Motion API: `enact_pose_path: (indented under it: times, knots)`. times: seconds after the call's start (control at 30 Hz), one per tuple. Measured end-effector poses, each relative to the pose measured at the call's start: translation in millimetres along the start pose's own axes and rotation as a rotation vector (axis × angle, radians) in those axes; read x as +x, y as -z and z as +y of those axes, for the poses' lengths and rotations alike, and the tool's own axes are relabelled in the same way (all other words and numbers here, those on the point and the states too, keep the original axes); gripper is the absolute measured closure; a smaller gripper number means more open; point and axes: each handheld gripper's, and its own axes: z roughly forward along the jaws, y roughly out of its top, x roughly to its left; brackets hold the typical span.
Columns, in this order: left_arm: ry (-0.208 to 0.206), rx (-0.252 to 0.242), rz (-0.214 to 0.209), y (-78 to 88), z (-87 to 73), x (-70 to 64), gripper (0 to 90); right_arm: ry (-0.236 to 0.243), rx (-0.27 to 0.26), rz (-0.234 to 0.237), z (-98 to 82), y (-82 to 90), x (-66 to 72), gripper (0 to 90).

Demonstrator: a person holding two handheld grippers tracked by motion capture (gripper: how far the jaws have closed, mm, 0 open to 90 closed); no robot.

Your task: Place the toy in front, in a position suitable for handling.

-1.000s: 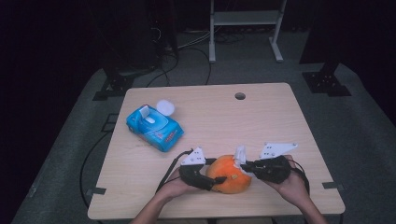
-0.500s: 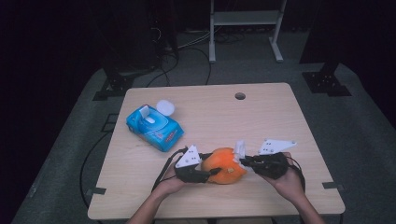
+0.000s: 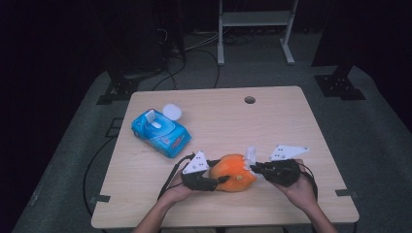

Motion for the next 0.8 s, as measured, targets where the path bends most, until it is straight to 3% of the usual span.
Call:
enact_pose_path:
  times: [0.1,0.17,0.27,0.33,0.47,0.53,0.63,0.7,0.8]
  knots:
    - [-0.013,0.005,-0.009,-1.7,0.9,-1.2,40.3,-0.014,-0.050,0.021,5.6,6.6,2.9,84.3]
    - [-0.009,-0.002,-0.010,-3.4,0.7,-2.5,40.3,0.024,-0.068,0.028,14.6,4.7,12.2,84.3]
    - [-0.005,0.007,-0.012,-2.1,-1.7,-1.9,40.2,0.054,-0.037,0.030,15.7,-5.2,16.8,84.3]
    - [-0.008,0.005,-0.016,-1.8,-3.3,-2.1,39.6,0.014,-0.033,0.057,9.2,-7.1,10.4,84.4]
    - [-0.026,0.008,-0.015,-2.1,-1.6,-3.9,39.2,-0.014,-0.009,0.018,-0.6,0.8,0.2,84.3]
    - [-0.026,0.007,-0.018,-2.7,-1.2,-3.8,39.1,-0.029,-0.031,0.020,0.6,4.7,-0.8,84.3]
    - [-0.026,0.005,-0.020,-3.1,-1.1,-3.9,39.0,0.000,-0.071,0.045,10.9,4.9,7.9,84.2]
    - [-0.023,0.010,-0.022,-2.4,-1.2,-3.5,38.4,0.037,-0.047,0.040,15.1,-1.6,13.7,84.1]
    - [0.004,0.010,-0.033,-1.9,0.3,-2.8,28.5,0.025,-0.026,0.061,9.4,-6.8,11.5,84.2]
